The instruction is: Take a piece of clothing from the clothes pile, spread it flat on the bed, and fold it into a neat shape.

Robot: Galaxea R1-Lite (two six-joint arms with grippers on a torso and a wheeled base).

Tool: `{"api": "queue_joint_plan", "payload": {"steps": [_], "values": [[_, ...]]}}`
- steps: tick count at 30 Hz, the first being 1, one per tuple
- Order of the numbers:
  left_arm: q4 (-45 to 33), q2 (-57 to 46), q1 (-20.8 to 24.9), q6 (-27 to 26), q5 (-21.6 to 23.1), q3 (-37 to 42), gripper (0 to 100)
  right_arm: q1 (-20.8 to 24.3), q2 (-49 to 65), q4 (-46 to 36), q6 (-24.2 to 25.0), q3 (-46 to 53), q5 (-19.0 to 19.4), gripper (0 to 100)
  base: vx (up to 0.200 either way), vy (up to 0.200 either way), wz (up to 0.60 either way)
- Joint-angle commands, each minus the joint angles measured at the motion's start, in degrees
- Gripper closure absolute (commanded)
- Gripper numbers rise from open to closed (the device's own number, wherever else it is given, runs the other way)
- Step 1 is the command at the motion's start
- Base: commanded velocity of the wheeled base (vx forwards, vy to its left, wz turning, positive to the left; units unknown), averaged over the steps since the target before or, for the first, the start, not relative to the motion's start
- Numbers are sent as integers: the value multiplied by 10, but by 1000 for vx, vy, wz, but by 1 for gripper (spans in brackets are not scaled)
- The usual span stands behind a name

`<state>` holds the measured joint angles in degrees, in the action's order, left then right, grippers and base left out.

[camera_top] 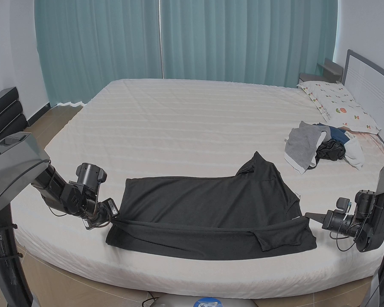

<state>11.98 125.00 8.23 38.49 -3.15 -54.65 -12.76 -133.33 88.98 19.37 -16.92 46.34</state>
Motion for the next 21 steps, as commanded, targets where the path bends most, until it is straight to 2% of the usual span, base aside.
{"api": "queue_joint_plan", "payload": {"steps": [1, 9, 14, 18, 21], "values": [[1, 53, 0, 27, 0, -36, 100, 3, -59, 4, 1, -30, -1, 100, 0, 0, 0], [5, 83, 1, 38, 1, -59, 100, 14, -85, 4, 7, -64, -40, 100, 0, 0, 0], [10, 85, 1, 41, 1, -62, 100, 22, -89, 4, 8, -68, -47, 100, 0, 0, 0], [17, 82, 1, 80, 1, -72, 100, 22, -90, 4, 8, -75, -64, 100, 0, 0, 0], [17, 77, 0, 83, 1, -72, 100, 22, -89, 4, 9, -75, -64, 100, 0, 0, 0]]}}
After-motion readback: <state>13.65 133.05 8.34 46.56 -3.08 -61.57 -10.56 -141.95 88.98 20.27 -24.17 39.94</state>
